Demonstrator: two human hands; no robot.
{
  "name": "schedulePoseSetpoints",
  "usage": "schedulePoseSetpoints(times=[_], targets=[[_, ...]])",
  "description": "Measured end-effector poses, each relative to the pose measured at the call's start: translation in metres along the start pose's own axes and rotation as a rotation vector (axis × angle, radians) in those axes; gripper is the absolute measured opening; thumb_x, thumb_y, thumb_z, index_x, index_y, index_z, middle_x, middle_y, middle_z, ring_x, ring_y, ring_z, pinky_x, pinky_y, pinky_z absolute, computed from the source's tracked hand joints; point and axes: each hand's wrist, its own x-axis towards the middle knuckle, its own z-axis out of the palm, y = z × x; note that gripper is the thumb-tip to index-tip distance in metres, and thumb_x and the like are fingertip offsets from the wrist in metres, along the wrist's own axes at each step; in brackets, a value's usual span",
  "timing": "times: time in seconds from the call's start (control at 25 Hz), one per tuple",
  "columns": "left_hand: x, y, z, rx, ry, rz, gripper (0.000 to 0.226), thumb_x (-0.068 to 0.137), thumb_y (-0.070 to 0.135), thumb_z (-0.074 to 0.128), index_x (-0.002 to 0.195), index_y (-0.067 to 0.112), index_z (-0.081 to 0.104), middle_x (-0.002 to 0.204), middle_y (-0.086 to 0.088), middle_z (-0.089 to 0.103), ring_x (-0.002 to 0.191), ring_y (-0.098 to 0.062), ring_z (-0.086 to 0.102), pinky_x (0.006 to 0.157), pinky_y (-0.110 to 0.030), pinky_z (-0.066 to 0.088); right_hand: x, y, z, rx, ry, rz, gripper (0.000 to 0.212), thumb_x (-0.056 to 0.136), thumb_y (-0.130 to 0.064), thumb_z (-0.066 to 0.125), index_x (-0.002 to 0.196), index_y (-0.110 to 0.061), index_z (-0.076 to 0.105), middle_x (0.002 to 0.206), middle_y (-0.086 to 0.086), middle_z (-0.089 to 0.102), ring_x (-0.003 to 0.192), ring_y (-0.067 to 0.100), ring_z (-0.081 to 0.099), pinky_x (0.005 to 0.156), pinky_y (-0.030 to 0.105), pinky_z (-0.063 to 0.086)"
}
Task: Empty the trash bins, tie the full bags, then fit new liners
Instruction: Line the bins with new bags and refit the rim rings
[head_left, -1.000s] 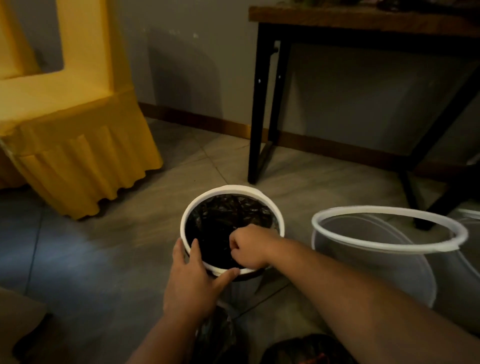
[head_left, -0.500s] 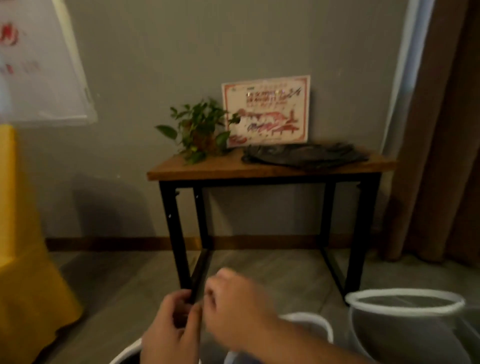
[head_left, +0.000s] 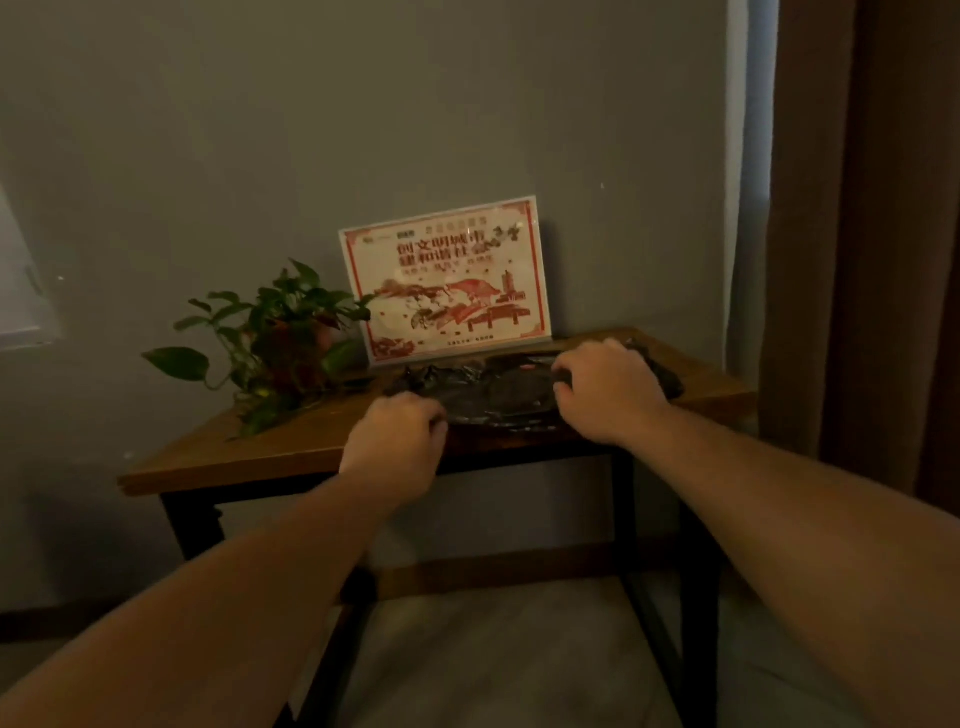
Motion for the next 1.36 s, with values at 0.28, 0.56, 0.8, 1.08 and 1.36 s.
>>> schedulePoseSetpoints(times=[0.28,0.56,0.8,1.08,1.36], targets=[[0.045,0.010,0.050,-0.117,-0.020,0.028,0.013,0.102,0.038,0.065,0.107,0.032,0.076,0.112,0.006,0.066,0.111,-0.017,0.059,0.093,-0.036,0.050,0.027,0.019,0.024,0.017,-0.254,-0.032,0.013,0.096,-0.030,0.061,0.101,-0.036,0.071,0.112,-0.003,0.069,0.103,0.021,0.062,0.091,0.044,0.046],[0.031,0.005,0.051,-0.192,0.233,-0.080,0.013,0.097,0.035,0.074,0.107,0.026,0.074,0.118,0.001,0.053,0.110,-0.013,0.047,0.091,-0.029,0.041,0.040,0.012,0.023,0.354,-0.038,0.051,0.015,0.093,-0.026,0.077,0.084,-0.030,0.066,0.098,-0.007,0.063,0.093,0.015,0.063,0.075,0.032,0.054],[0.021,0.012,0.031,-0.351,0.381,-0.186,0.022,0.096,0.039,0.071,0.106,0.029,0.055,0.107,0.006,0.052,0.098,-0.014,0.053,0.074,-0.025,0.039,0.049,-0.005,-0.011,0.503,0.351,0.066,0.007,0.104,-0.026,0.061,0.103,-0.022,0.066,0.112,-0.003,0.067,0.099,0.015,0.064,0.070,0.023,0.050],[-0.022,0.043,0.025,-1.171,0.071,-0.501,0.081,0.088,0.088,0.043,0.096,0.017,0.081,0.089,-0.004,0.081,0.094,-0.024,0.076,0.083,-0.042,0.060,0.024,-0.032,-0.037,0.565,0.438,-0.039,0.014,0.103,-0.027,0.059,0.101,-0.022,0.071,0.102,-0.015,0.067,0.093,0.004,0.065,0.065,0.009,0.042],[-0.068,0.047,0.008,-1.713,-0.050,-0.696,0.031,0.101,0.029,0.066,0.126,0.013,0.073,0.111,-0.015,0.080,0.092,-0.029,0.080,0.075,-0.040,0.066,-0.091,-0.093,0.000,0.416,0.127,-0.339,0.021,0.101,-0.038,0.057,0.105,-0.028,0.075,0.100,-0.009,0.075,0.098,0.015,0.068,0.097,0.048,0.048]])
